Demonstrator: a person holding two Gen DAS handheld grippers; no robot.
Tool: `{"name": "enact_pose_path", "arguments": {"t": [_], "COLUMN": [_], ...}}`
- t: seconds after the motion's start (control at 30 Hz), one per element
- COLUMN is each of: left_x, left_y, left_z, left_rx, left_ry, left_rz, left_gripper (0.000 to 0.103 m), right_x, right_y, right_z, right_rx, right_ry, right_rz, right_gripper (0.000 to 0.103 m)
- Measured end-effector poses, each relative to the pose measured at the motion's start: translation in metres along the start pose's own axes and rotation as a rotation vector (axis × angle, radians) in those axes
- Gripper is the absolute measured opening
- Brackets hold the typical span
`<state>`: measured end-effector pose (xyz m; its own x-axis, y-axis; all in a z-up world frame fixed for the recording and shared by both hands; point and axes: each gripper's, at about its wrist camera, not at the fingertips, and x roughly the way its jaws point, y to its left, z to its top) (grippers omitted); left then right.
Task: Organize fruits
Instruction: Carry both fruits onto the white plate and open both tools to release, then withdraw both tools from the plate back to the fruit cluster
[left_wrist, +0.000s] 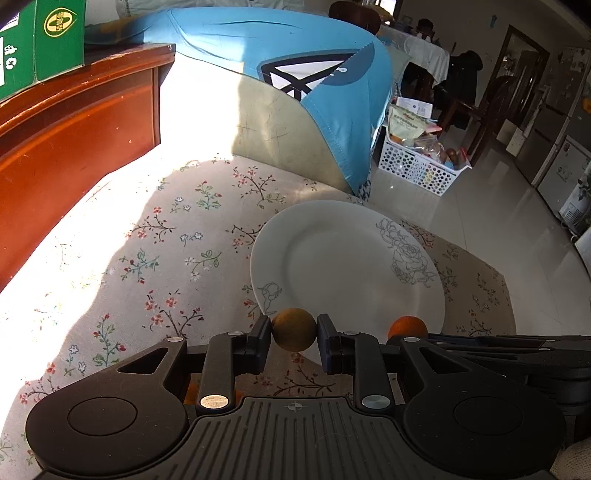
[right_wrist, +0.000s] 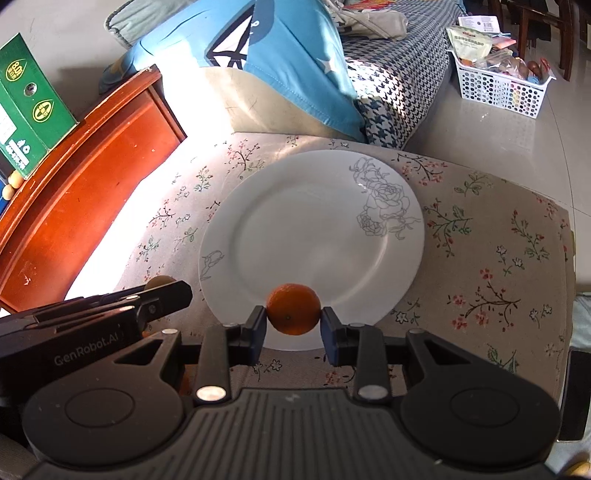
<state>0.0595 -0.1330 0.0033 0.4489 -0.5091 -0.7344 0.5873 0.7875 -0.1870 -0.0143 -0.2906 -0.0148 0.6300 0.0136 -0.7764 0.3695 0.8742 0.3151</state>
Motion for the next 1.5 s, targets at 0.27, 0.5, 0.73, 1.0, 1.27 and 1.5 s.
{"name": "enact_pose_path", "arguments": {"t": [0.27, 0.5, 0.73, 1.0, 1.27, 1.5], "left_x": [0.023, 0.011, -0.009, -0.021, -0.048, -0.065], "left_y": [-0.006, 0.001, 0.008, 0.029, 0.063, 0.080], "left_z": [0.006, 0.012, 0.013, -0.001, -0.009, -0.019], "left_rx": [0.007, -0.036, -0.032, -0.041, -0.100, -0.114], "left_ry": [0.015, -0.008, -0.008, 0.072, 0.068, 0.073], "left_rz": [-0.023, 0.008, 0.047, 0.091, 0.161, 0.198], "left_gripper": [0.027, 0.054, 0.066, 0.068, 0.078, 0.081], "right_x": [0.008, 0.000, -0.004, -0.004, -0.005, -0.007], "right_y": [-0.006, -0.005, 0.005, 0.023, 0.041, 0.053], "right_z": [0.005, 0.006, -0.002, -0.014, -0.028, -0.042], "right_rx": [0.043, 0.048, -0.010, -0.090, -0.155, -0.199], "right_ry": [-0.004, -0.033, -0.029, 0.006, 0.046, 0.088], "right_rz": [-0.013, 0.007, 0.040, 0.094, 0.154, 0.202], "right_gripper": [0.035, 0.039, 0.042, 0.045, 0.045, 0.046]}}
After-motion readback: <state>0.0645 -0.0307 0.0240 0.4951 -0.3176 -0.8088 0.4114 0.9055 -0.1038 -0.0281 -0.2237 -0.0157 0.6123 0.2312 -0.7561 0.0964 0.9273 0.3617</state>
